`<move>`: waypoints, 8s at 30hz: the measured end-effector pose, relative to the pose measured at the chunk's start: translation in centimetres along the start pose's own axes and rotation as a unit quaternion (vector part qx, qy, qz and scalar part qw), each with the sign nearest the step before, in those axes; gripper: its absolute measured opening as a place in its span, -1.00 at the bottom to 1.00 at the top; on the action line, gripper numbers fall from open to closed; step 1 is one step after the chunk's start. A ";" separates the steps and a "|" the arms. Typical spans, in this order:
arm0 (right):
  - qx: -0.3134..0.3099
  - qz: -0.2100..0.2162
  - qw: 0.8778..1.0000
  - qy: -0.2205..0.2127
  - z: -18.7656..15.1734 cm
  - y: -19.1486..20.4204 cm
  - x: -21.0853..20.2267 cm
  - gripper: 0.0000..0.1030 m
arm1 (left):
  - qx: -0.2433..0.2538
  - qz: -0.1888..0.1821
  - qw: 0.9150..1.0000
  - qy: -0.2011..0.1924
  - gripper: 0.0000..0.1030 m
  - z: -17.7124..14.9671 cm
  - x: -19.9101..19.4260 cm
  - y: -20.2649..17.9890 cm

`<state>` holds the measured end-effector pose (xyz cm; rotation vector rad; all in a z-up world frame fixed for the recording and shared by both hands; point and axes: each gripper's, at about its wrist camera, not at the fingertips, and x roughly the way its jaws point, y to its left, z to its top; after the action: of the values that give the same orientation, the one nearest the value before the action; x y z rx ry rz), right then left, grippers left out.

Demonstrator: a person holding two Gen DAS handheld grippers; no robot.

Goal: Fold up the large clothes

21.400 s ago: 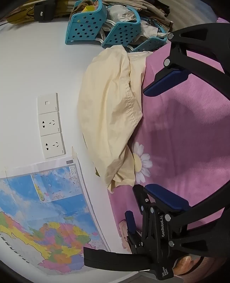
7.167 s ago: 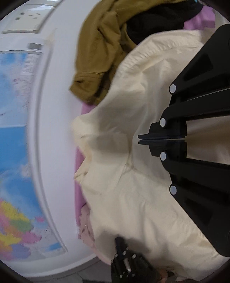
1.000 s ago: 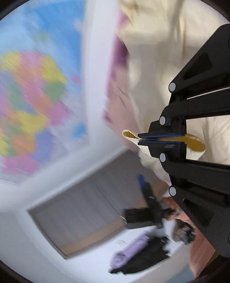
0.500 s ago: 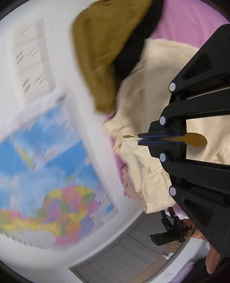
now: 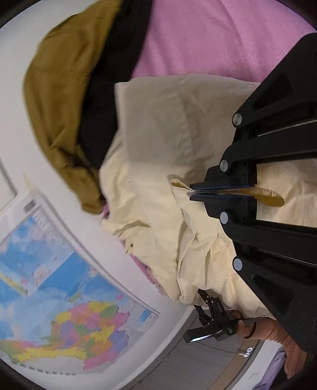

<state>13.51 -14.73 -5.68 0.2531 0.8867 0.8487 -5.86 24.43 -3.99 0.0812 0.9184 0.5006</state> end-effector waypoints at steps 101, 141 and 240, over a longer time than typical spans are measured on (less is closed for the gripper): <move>-0.011 -0.002 1.000 -0.011 -18.3 -3.4 -11.5 0.60 | -0.177 -0.352 0.918 0.032 0.86 -19.1 -11.4 3.8; -0.020 0.246 0.966 -0.069 -17.8 4.5 -17.0 -0.70 | -0.222 -0.418 0.881 0.001 -0.54 -16.6 -16.4 5.9; -0.155 -0.075 0.981 -0.087 1.7 5.7 0.2 0.20 | -0.039 -0.264 0.963 -0.027 0.61 4.9 -1.7 0.8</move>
<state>11.75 -10.59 -1.75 -0.0121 0.5929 0.7985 -3.18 25.12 0.52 -0.2190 0.8243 0.0366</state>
